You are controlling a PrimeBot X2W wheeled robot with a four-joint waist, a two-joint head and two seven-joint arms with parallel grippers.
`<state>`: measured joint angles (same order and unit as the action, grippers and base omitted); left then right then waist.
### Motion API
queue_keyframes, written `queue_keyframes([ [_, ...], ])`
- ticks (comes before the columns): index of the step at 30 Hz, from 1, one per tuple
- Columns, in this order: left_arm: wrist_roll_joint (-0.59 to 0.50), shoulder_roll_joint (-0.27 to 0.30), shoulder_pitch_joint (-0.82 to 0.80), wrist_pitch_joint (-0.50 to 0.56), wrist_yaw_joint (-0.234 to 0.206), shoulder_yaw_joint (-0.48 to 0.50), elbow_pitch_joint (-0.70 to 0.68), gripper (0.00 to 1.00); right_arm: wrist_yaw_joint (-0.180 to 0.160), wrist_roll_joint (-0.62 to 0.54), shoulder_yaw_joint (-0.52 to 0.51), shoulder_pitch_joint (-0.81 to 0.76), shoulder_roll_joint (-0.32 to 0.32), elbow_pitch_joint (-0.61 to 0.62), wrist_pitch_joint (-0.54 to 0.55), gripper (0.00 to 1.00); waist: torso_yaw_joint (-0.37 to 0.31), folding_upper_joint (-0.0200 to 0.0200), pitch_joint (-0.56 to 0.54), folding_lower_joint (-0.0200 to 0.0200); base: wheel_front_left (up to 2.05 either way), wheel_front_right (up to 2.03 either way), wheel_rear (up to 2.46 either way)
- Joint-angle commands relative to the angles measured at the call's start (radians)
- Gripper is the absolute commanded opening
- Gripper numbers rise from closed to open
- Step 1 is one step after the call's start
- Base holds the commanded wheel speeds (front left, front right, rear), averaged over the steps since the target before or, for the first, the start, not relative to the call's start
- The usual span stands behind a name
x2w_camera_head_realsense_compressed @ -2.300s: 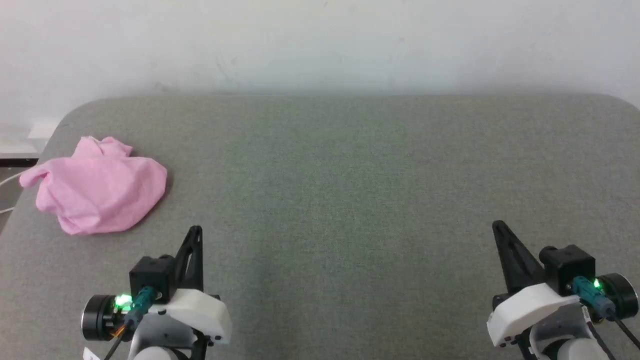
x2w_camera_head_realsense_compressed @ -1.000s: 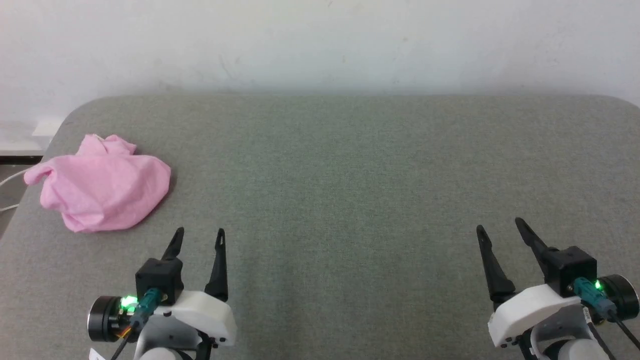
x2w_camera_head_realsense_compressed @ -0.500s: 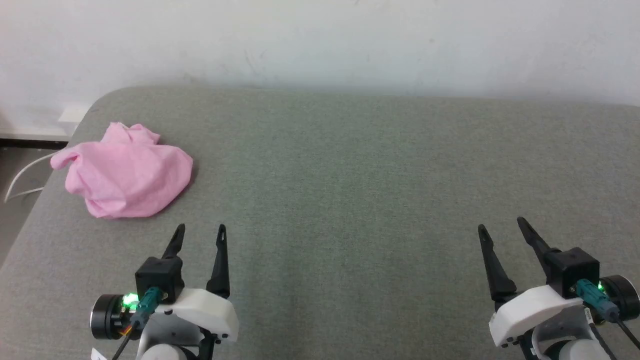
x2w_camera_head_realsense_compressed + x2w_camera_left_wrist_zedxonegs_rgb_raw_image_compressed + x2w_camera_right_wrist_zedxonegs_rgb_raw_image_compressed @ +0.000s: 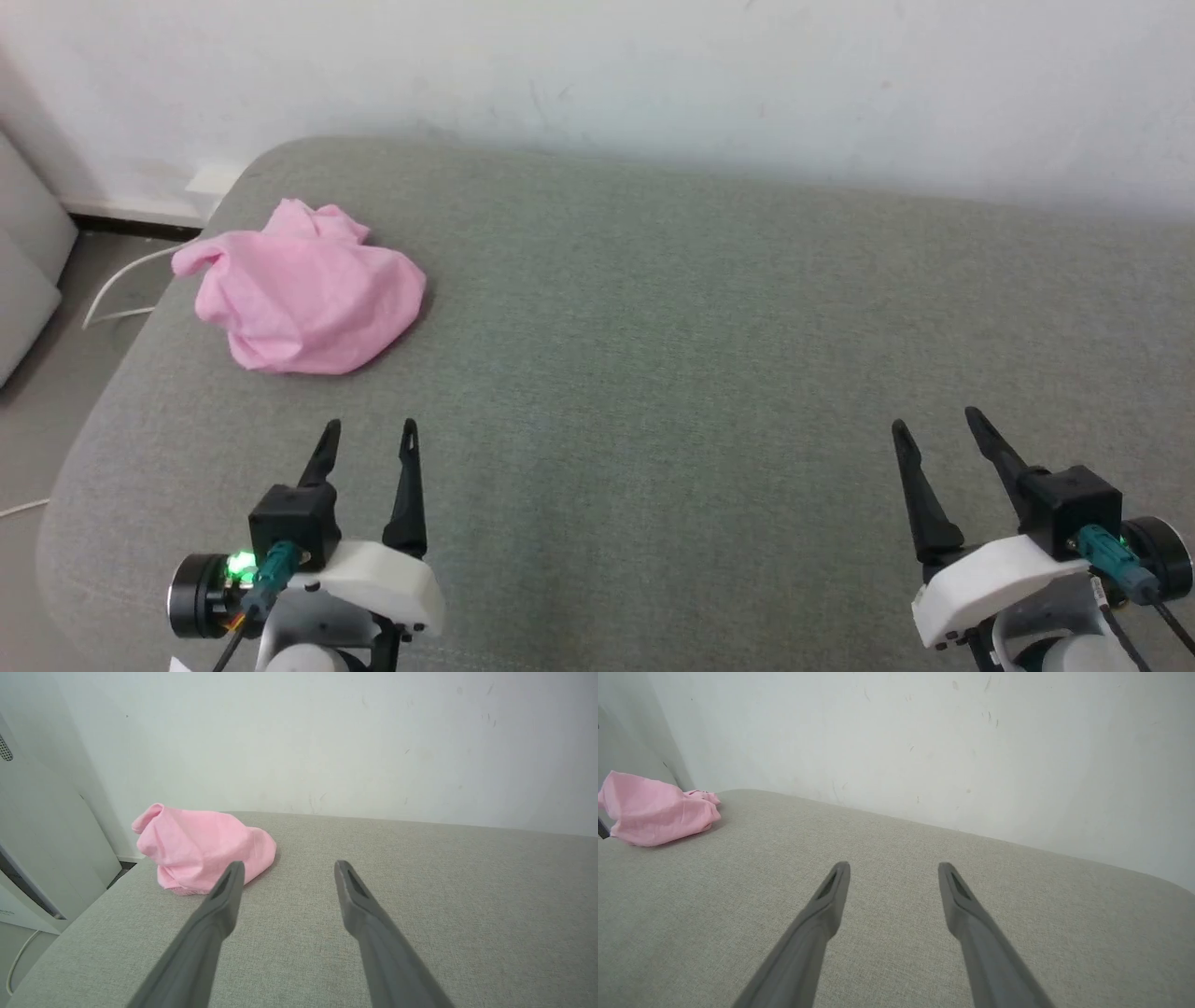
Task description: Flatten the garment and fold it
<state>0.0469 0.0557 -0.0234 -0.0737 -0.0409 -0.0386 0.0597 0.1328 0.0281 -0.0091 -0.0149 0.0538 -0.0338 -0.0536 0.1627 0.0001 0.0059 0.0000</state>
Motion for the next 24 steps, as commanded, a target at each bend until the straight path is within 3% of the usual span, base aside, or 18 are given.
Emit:
queue_keyframes([
  [1, 0.009, 0.005, -0.016, -0.010, -0.009, -0.003, 0.005, 1.00, -0.001, 0.005, -0.001, 0.013, -0.001, -0.004, -0.006, 1.00, 0.017, -0.0001, 0.000, 0.0000, 0.00, 0.00, 0.00],
  [24, 0.038, 0.008, -0.025, -0.059, -0.034, -0.006, 0.043, 1.00, -0.001, 0.030, 0.012, 0.023, -0.002, -0.029, -0.043, 1.00, 0.162, -0.0001, -0.002, 0.0000, 0.00, 0.00, 0.00],
])
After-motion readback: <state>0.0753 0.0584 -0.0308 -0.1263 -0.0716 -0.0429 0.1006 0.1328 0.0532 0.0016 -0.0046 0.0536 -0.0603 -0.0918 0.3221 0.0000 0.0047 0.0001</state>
